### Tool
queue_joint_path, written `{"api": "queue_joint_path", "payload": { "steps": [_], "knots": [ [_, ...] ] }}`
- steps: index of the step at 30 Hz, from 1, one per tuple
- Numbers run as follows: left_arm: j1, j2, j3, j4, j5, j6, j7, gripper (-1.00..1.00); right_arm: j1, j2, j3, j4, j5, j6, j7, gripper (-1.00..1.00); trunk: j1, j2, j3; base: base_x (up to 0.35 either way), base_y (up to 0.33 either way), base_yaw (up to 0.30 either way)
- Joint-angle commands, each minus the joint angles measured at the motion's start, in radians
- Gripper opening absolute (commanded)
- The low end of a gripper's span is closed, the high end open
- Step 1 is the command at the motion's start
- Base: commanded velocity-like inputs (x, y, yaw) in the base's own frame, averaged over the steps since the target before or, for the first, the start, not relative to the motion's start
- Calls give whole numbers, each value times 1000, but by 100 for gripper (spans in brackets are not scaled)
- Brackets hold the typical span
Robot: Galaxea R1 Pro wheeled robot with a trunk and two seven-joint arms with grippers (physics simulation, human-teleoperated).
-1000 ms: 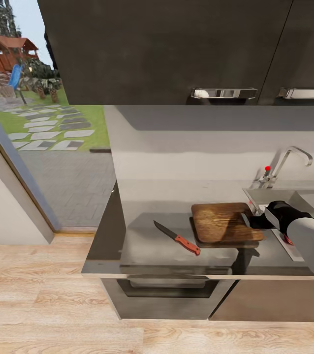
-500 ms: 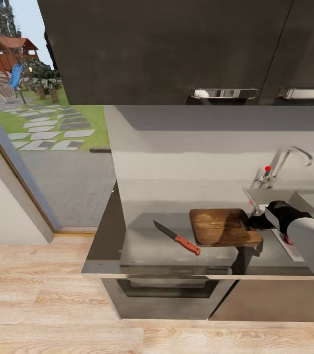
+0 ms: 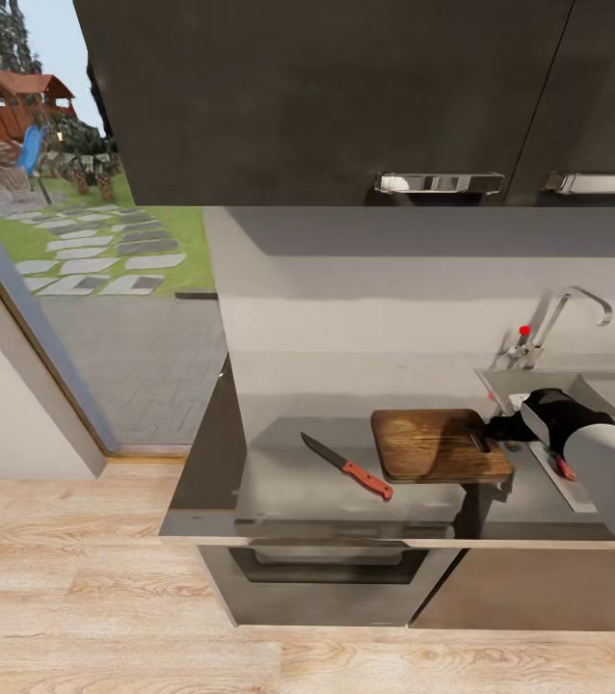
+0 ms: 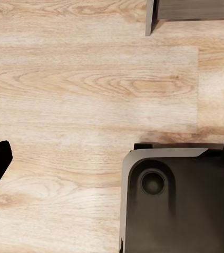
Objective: In the kitchen, take the Vidalia onion out of the sink, dice it on the chopping board with the paring knife, put the diced onion into the bowl on the countertop, then place both the paring knife and the chopping board into the sink.
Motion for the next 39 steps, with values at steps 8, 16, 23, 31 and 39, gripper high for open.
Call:
{"api": "queue_joint_path", "payload": {
  "steps": [8,16,23,31,39],
  "knots": [
    [0,0,0,-1,-2,-1,3,100,0,0,-5,-343,5,147,18,100,1,-2,-2,0,0,0],
    [0,0,0,-1,-1,-1,3,100,0,6,-3,-181,6,-14,22,100,1,-2,-2,-21,0,0],
    [0,0,0,-1,-1,-1,3,100,0,4,-3,-143,8,-82,21,100,1,-2,-2,-273,0,0],
    [0,0,0,-1,-2,-1,3,100,0,3,-3,-114,9,-90,21,100,1,-2,-2,-331,0,0],
    [0,0,0,-1,-1,-1,3,100,0,2,-3,-43,10,-132,21,100,1,-2,-2,-334,0,0]
  ]
}}
